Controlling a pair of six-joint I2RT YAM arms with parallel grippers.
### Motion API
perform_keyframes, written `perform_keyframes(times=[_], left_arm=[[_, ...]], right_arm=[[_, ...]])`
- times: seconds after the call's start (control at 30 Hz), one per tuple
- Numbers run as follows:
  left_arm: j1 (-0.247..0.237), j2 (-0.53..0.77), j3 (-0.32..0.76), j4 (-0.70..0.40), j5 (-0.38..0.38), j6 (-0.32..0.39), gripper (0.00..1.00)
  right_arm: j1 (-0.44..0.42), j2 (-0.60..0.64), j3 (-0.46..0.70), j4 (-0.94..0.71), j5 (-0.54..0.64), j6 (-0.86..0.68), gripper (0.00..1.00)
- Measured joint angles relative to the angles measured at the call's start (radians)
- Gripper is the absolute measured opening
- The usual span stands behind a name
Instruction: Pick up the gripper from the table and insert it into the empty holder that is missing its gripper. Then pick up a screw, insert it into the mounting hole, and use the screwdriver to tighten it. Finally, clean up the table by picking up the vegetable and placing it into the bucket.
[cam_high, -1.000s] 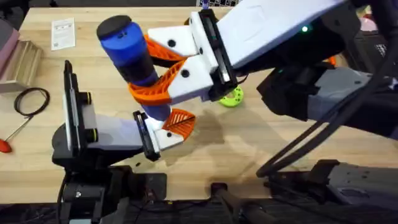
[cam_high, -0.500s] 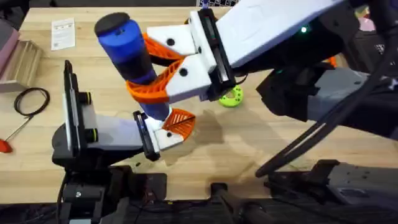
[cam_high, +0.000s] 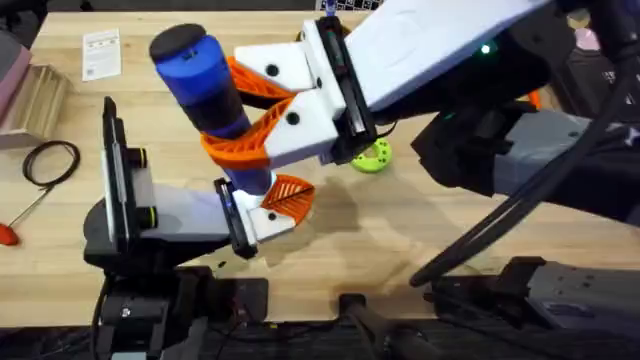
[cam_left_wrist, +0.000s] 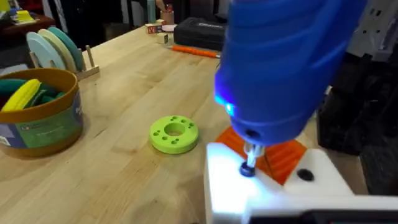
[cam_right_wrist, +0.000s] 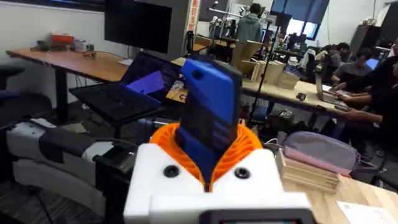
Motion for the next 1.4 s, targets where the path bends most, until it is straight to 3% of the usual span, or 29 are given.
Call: perform_keyframes(times=[1.4], left_arm=[[0.000,0.000,0.000,0.000,0.000,0.000,0.009]], right_arm=[[0.000,0.000,0.000,-0.048,0.023,-0.013,0.025]])
